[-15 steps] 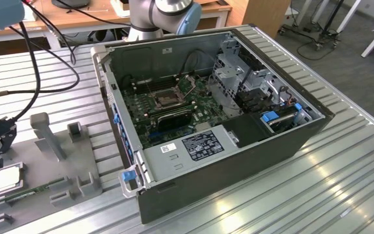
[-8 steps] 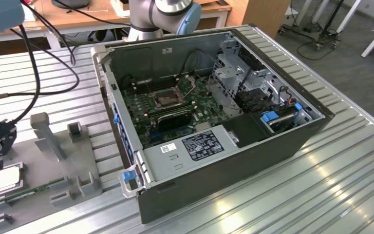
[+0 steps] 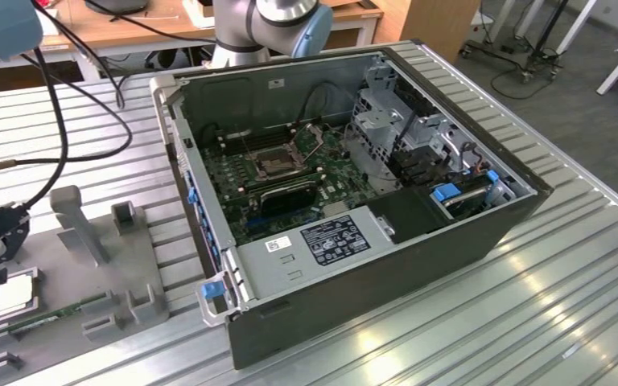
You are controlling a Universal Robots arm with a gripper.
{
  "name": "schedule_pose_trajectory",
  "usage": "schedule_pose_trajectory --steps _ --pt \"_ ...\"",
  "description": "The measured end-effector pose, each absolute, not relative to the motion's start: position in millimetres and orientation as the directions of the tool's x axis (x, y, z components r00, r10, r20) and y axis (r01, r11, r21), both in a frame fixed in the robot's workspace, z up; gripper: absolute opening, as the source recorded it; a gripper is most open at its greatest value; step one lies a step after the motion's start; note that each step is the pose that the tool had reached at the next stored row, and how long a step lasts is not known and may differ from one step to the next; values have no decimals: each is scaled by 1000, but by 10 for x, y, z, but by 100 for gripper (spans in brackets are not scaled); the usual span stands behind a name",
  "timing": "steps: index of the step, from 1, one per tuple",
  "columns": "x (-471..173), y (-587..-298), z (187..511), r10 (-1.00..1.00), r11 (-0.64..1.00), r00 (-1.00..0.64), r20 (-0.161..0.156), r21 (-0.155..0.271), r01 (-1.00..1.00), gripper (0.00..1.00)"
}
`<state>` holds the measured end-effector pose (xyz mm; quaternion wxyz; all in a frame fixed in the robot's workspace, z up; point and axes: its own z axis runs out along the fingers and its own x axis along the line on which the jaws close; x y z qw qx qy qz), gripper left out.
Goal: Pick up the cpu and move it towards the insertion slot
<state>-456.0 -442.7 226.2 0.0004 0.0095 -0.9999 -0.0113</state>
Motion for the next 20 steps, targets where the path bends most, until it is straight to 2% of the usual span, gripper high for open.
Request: schedule_pose_trajectory --steps 20 --pt "-4572 -4452 2219 -19 1000 -1000 0 23 -19 11"
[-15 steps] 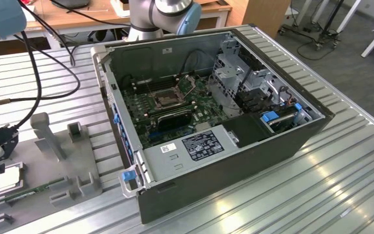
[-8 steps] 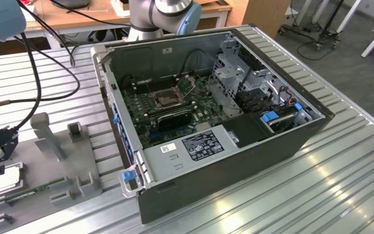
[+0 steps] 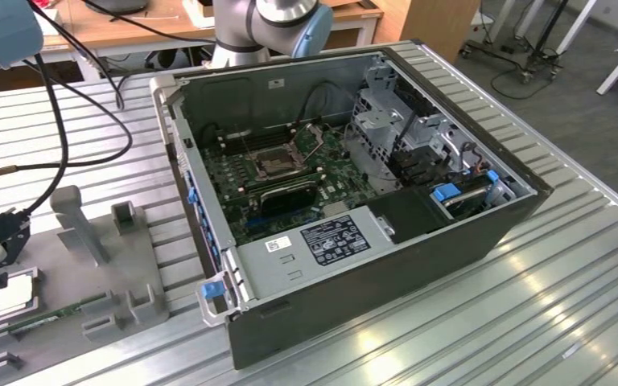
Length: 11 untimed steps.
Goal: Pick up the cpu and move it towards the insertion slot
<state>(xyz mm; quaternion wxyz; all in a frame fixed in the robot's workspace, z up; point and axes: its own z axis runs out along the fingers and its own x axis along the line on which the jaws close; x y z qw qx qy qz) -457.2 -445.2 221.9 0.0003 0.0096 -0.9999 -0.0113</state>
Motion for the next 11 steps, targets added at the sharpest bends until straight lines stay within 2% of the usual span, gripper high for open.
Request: schedule_pose_trajectory --steps 5,8,11 --pt "-4572 -4452 2218 -19 1000 -1000 0 23 -19 11" --pt "-4572 -4452 2218 -19 1000 -1000 1 23 -19 29" --pt "-4572 -4452 2217 -19 1000 -1000 0 23 -19 35"
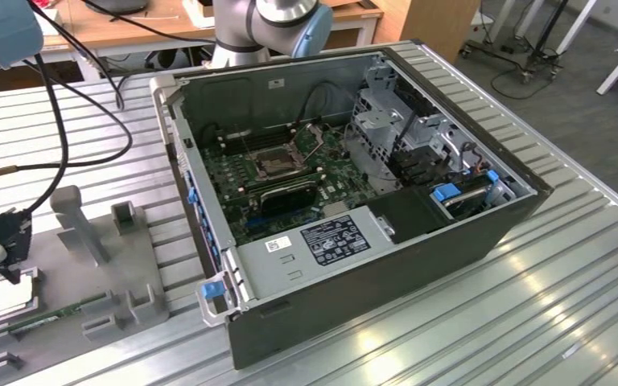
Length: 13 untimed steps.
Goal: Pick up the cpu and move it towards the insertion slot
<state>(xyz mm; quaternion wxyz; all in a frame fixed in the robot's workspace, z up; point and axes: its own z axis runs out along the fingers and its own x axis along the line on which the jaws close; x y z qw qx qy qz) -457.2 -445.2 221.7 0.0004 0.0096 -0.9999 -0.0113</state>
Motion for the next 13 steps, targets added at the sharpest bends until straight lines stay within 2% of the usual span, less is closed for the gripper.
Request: schedule_pose_trajectory --steps 2,5,7,8,9,13 --pt "-4572 -4452 2217 -19 1000 -1000 0 23 -19 47" --pt "-4572 -4452 2216 -19 1000 -1000 0 23 -19 53" --pt "-4572 -4452 2216 -19 1000 -1000 0 23 -19 64" --pt "-4572 -4452 2216 -19 1000 -1000 0 23 -19 64" --pt "-4572 -4452 2216 -19 1000 -1000 1 23 -19 71" --pt "-4572 -4452 2211 -19 1000 -1000 0 23 -19 71"
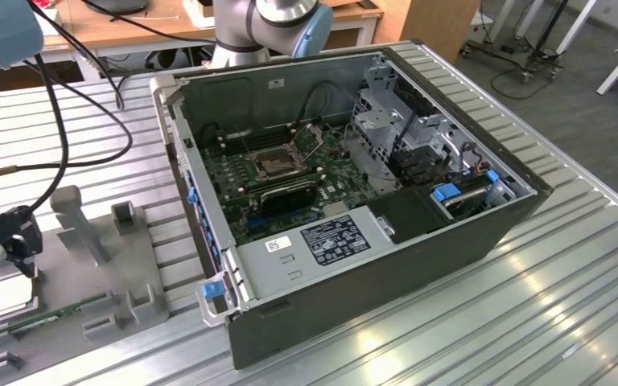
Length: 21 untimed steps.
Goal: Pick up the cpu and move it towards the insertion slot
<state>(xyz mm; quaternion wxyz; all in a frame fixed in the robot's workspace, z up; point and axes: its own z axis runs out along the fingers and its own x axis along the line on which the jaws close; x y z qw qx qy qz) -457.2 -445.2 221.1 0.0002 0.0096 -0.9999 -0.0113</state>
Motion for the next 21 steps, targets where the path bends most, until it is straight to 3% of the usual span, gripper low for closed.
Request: schedule_pose_trajectory --steps 21 --pt "-4572 -4452 2106 -19 1000 -1000 0 23 -19 71"
